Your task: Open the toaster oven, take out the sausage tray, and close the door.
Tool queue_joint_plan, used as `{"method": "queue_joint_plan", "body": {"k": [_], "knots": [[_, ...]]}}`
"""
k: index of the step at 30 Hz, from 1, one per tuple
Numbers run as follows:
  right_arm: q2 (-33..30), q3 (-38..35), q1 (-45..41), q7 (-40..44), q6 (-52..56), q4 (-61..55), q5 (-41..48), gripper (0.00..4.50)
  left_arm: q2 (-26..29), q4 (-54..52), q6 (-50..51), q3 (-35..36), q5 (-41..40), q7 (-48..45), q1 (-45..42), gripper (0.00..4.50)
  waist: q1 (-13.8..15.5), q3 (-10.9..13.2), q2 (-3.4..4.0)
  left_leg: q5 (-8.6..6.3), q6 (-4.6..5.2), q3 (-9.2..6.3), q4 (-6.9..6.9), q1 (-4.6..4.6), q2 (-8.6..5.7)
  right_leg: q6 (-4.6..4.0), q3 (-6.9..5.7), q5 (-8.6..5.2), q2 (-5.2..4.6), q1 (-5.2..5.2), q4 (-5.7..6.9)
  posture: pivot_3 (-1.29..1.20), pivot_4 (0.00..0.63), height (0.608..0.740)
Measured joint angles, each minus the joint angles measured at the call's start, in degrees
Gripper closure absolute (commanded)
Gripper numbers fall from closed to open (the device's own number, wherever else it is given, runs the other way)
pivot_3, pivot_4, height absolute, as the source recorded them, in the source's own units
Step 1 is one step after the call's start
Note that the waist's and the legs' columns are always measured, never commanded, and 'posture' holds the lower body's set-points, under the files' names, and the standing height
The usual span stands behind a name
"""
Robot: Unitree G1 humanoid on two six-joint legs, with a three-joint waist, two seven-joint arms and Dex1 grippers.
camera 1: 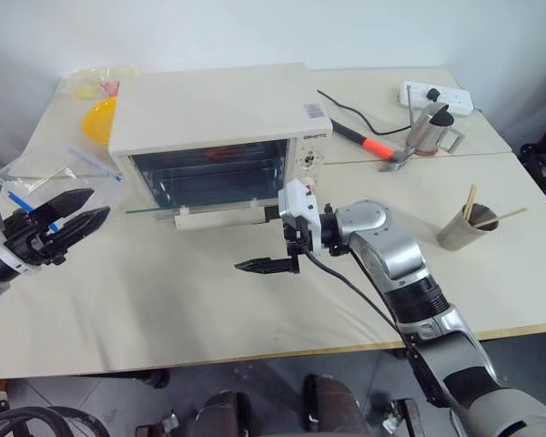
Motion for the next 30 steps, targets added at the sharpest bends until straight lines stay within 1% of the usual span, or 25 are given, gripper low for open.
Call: {"method": "queue_joint_plan", "body": {"k": [1, 5, 6, 9, 13, 19, 22, 25, 30], "knots": [[0.09, 0.00, 0.04, -0.03, -0.06, 0.00, -0.01, 0.00, 0.56, 0.31, 0.09, 0.12, 0.00, -0.46, 0.01, 2.98, -0.07, 0.00, 0.00, 0.00, 0.00, 0.00, -0.01, 0.00, -0.08, 0.00, 0.00, 0.00, 0.01, 0.00, 0.00, 0.00, 0.150, 0.740], [0.41, -0.04, 0.05, -0.16, -0.20, 0.12, -0.02, 0.00, 1.91, 0.79, 1.04, 1.18, -0.58, -2.69, -0.28, 4.28, -0.01, 0.00, -0.01, 0.00, 0.00, -0.01, -0.01, 0.00, -0.09, 0.00, 0.01, 0.00, 0.00, 0.00, 0.00, 0.00, 0.150, 0.740], [0.43, -0.04, 0.05, -0.20, -0.21, 0.15, -0.04, 0.00, 1.91, 0.92, 1.24, 1.15, -0.83, -2.94, -0.64, 4.46, 0.03, 0.00, -0.01, 0.00, 0.00, -0.02, -0.01, 0.00, -0.09, 0.00, 0.01, 0.00, 0.00, 0.00, 0.00, 0.00, 0.150, 0.740], [0.47, -0.07, 0.08, -0.43, -0.21, 0.18, -0.09, 0.00, 1.83, 1.42, 2.02, -0.12, -1.17, -3.81, -2.91, 4.46, 0.15, 0.00, -0.02, 0.00, 0.00, -0.02, 0.05, -0.01, -0.10, 0.00, 0.02, 0.00, 0.00, 0.01, 0.02, 0.00, 0.150, 0.740], [0.50, -0.06, 0.11, -0.70, -0.21, 0.15, -0.10, 0.00, 1.12, 1.95, 2.18, -3.93, -0.78, -4.94, -5.57, 4.46, 0.22, 0.00, -0.03, 0.00, 0.00, -0.01, 0.05, -0.01, -0.12, 0.00, 0.02, 0.00, 0.00, 0.00, 0.04, 0.00, 0.150, 0.740], [0.13, -0.19, 1.44, -2.42, 1.27, -1.83, -0.06, 0.00, -2.21, 7.36, -0.66, -11.41, 3.78, -5.51, -12.46, 4.46, 0.79, -0.01, -0.05, 0.00, 0.00, 0.01, 0.11, -0.03, -0.15, 0.00, 0.02, 0.00, 0.01, 0.00, 0.05, 0.00, 0.150, 0.740], [-0.76, -0.33, 2.87, -4.06, 3.15, -4.34, -0.01, 0.00, -3.42, 12.46, -3.17, -15.34, 7.10, -7.27, -16.17, 4.46, 1.29, -0.02, -0.06, 0.00, 0.00, -0.01, 0.14, -0.05, -0.15, 0.00, 0.00, 0.00, 0.02, 0.01, 0.05, 0.00, 0.150, 0.740], [-1.63, -0.26, 4.05, -6.07, 6.36, -6.76, -0.06, 0.00, -3.74, 14.71, -4.47, -17.17, 8.57, -8.88, -17.66, 4.46, 1.38, -0.03, -0.08, 0.00, 0.00, -0.02, 0.22, -0.11, -0.15, 0.00, 0.00, 0.00, 0.01, 0.01, 0.04, 0.00, 0.150, 0.740], [-4.84, -0.52, 6.91, -10.46, 9.55, -8.82, -1.50, 0.00, -4.43, 16.76, -5.23, -19.16, 10.07, -11.59, -19.38, 4.46, 1.78, -0.03, -0.10, -0.01, 0.02, -0.04, 0.42, -0.18, -0.16, 0.00, 0.00, 0.00, 0.01, 0.03, 0.05, 0.00, 0.150, 0.740]]}}
